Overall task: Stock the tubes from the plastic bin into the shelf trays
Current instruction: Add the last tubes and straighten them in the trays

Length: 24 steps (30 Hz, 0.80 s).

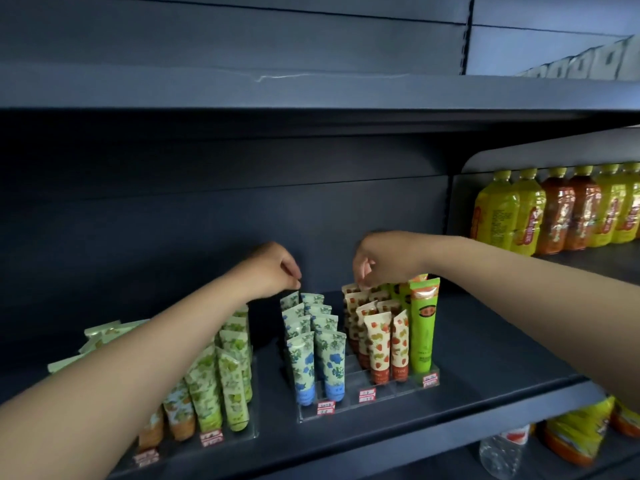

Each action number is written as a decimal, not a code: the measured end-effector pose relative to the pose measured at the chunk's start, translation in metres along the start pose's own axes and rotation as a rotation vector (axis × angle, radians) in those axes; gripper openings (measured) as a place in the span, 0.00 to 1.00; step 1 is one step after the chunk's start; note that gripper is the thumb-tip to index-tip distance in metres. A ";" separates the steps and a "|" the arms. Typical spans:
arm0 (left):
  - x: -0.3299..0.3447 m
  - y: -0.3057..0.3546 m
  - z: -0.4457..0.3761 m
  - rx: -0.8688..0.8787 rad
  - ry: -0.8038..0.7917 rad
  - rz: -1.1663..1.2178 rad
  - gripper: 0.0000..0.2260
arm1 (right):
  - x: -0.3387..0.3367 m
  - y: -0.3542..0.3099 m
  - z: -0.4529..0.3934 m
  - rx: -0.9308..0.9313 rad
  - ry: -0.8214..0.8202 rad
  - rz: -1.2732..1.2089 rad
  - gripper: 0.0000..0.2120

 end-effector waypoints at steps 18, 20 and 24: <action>0.027 -0.039 -0.030 -0.041 -0.130 -0.156 0.04 | 0.044 -0.025 -0.095 0.025 -0.015 -0.102 0.06; 0.026 -0.040 -0.030 -0.024 -0.119 -0.143 0.04 | 0.043 -0.024 -0.093 0.031 0.000 -0.117 0.06; 0.027 -0.041 -0.028 -0.020 -0.106 -0.116 0.03 | 0.046 -0.023 -0.089 0.046 0.007 -0.132 0.05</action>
Point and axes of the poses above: each hand's wrist, its own z-axis away from the middle knuckle, its own x-axis out of the palm, y = z × x, the point moved 9 cm from there along -z, towards the middle knuckle, and after that the axes turned 3 degrees about z, right-handed, at the moved point
